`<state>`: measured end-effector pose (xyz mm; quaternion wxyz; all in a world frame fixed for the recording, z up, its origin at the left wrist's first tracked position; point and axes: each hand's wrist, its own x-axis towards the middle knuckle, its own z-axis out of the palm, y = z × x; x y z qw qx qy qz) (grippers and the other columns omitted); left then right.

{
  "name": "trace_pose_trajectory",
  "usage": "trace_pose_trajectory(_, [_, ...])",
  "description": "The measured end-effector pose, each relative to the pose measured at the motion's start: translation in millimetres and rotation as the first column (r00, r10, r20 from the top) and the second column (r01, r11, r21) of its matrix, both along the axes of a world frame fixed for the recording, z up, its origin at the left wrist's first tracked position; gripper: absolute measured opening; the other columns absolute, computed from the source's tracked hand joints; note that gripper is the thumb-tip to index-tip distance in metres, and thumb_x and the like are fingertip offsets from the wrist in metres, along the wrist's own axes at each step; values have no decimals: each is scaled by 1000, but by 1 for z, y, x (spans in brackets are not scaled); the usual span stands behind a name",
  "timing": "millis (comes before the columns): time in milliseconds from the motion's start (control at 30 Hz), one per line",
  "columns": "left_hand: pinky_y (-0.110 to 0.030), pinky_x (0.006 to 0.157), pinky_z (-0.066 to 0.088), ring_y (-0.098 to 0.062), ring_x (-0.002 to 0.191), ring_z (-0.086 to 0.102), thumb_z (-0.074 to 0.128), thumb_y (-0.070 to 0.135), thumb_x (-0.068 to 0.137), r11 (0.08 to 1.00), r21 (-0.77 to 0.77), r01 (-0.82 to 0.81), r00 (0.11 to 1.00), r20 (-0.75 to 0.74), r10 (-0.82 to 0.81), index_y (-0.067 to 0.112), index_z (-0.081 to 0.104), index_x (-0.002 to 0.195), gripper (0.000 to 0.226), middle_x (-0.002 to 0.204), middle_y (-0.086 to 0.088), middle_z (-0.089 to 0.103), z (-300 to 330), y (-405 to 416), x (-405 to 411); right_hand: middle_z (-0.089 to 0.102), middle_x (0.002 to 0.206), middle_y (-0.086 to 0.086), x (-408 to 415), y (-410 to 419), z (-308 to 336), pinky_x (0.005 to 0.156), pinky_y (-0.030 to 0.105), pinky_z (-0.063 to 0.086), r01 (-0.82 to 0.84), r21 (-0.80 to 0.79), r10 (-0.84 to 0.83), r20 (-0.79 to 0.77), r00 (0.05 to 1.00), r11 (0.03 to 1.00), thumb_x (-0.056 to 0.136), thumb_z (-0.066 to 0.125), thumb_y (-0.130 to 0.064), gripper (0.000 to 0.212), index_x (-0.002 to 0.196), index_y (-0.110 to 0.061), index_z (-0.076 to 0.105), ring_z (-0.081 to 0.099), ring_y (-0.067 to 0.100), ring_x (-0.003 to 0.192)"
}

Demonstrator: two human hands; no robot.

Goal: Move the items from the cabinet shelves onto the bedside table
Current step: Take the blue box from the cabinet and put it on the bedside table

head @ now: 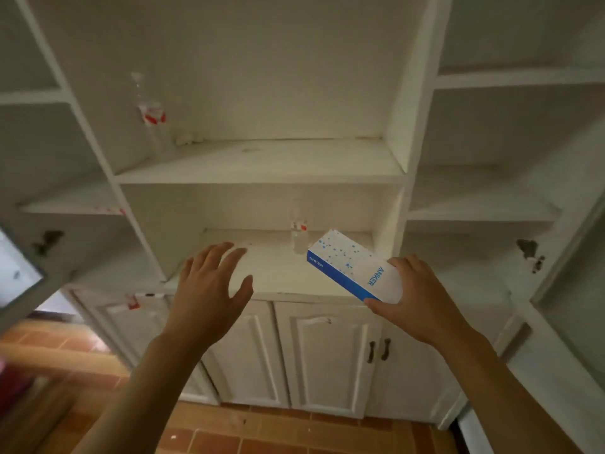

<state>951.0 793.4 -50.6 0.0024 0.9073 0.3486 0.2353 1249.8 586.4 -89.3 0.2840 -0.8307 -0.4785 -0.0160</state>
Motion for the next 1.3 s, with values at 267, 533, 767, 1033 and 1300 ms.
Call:
trace_pose_trajectory(267, [-54, 115, 39, -28, 141, 43, 50, 53, 97, 964, -38, -263, 965, -6, 263, 27, 50, 143, 52, 151, -3, 49, -19, 55, -208, 40, 112, -16, -153, 142, 2, 80, 32, 47, -245, -42, 246, 18, 969, 969, 67, 66, -80, 81, 129, -33, 44, 44, 10, 103])
trace_pose_trajectory(533, [-56, 108, 42, -31, 132, 48, 42, 53, 92, 897, -27, -441, 896, 43, 442, 24, 55, 138, 56, 143, -4, 55, -14, 104, -409, 41, 112, -15, -344, 269, 17, 85, 32, 45, -470, -28, 471, 54, 880, 882, 69, 72, -73, 78, 130, -31, 46, 44, 10, 106])
trace_pose_trajectory(767, [-54, 103, 45, -35, 128, 53, 46, 49, 90, 801, -46, -596, 799, 63, 598, 19, 64, 130, 53, 137, -8, 60, -19, 114, -551, 41, 112, -16, -496, 350, 16, 85, 31, 46, -656, -23, 656, 70, 751, 754, 69, 70, -76, 79, 130, -33, 44, 43, 7, 104])
trace_pose_trajectory(1033, [-53, 106, 42, -34, 131, 51, 40, 51, 89, 636, -109, -764, 631, 79, 772, 16, 63, 135, 62, 142, -9, 58, -30, 101, -649, 41, 114, -16, -625, 416, 10, 75, 20, 38, -827, -37, 827, 82, 557, 561, 66, 63, -86, 84, 131, -37, 40, 41, 4, 103])
trace_pose_trajectory(1300, [-50, 113, 35, -28, 139, 42, 54, 42, 97, 413, -158, -897, 409, 57, 911, 20, 56, 142, 51, 148, -5, 51, -51, 92, -718, 42, 113, -16, -734, 482, -1, 79, 28, 50, -954, -29, 953, 70, 296, 298, 70, 74, -76, 80, 131, -34, 43, 44, 5, 104])
